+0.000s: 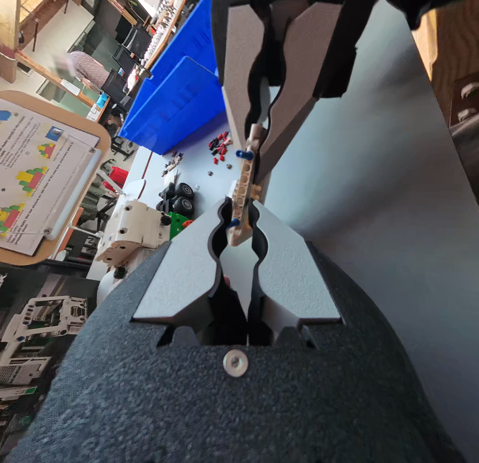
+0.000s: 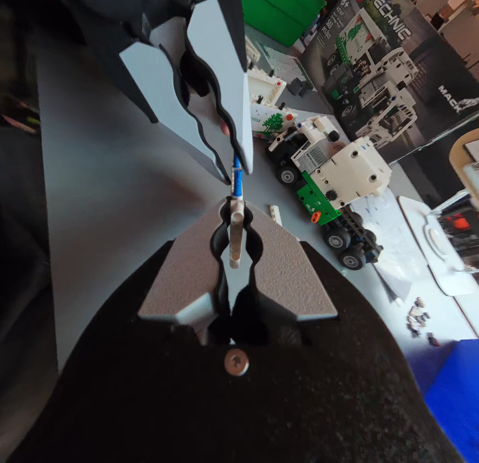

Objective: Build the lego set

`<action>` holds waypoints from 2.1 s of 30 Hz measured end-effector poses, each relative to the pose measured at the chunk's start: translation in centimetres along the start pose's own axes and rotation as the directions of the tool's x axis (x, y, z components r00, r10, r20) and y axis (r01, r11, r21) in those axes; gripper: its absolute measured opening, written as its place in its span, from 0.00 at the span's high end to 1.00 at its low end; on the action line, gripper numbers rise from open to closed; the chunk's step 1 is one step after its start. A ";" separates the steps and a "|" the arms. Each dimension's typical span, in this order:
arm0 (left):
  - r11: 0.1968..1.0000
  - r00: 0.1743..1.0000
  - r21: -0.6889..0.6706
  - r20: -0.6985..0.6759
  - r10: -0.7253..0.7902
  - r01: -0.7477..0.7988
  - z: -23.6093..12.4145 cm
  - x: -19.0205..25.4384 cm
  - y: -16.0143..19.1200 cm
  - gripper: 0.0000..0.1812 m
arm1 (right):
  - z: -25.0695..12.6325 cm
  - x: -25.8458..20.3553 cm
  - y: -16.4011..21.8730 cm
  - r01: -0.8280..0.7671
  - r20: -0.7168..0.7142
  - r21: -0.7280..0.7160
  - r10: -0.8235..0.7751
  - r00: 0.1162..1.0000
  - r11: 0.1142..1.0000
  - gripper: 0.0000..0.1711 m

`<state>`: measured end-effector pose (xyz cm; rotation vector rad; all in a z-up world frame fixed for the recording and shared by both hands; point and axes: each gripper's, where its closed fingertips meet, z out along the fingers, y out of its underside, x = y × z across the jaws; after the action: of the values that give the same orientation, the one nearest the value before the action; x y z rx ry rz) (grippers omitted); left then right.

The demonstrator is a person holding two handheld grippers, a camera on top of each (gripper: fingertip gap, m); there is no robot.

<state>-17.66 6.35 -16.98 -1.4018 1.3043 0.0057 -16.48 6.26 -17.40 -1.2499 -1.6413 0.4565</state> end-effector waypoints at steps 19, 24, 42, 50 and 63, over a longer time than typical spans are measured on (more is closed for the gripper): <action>0.680 0.639 0.163 -0.549 -0.539 0.714 -2.9 0.0 -4.9 0.97 | -3.6 0.0 -5.3 -0.692 0.531 0.313 0.484 0.695 0.650 0.94; 0.744 0.686 0.141 -0.526 -0.503 0.653 -2.3 1.2 -4.8 0.97 | -3.9 -0.3 -4.8 -0.656 0.505 0.295 0.469 0.724 0.694 0.97; 0.796 0.904 -0.597 -0.388 -0.179 -0.099 7.6 -2.3 6.2 0.88 | -5.5 1.1 2.2 -0.559 0.240 0.143 0.520 0.820 0.817 0.97; 0.800 0.880 -0.590 -0.431 -0.200 -0.107 8.7 -1.1 6.6 0.97 | -5.3 1.1 2.3 -0.617 0.283 0.148 0.564 0.775 0.773 0.97; 0.864 0.900 -0.308 0.048 0.432 -0.398 3.6 -3.1 -3.0 0.97 | -1.8 1.8 2.1 -0.707 0.226 0.111 0.675 0.702 0.698 0.97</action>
<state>-14.53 10.10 -14.15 -1.3100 1.5302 0.5875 -13.85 8.24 -17.29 -1.7036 -1.1537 1.1925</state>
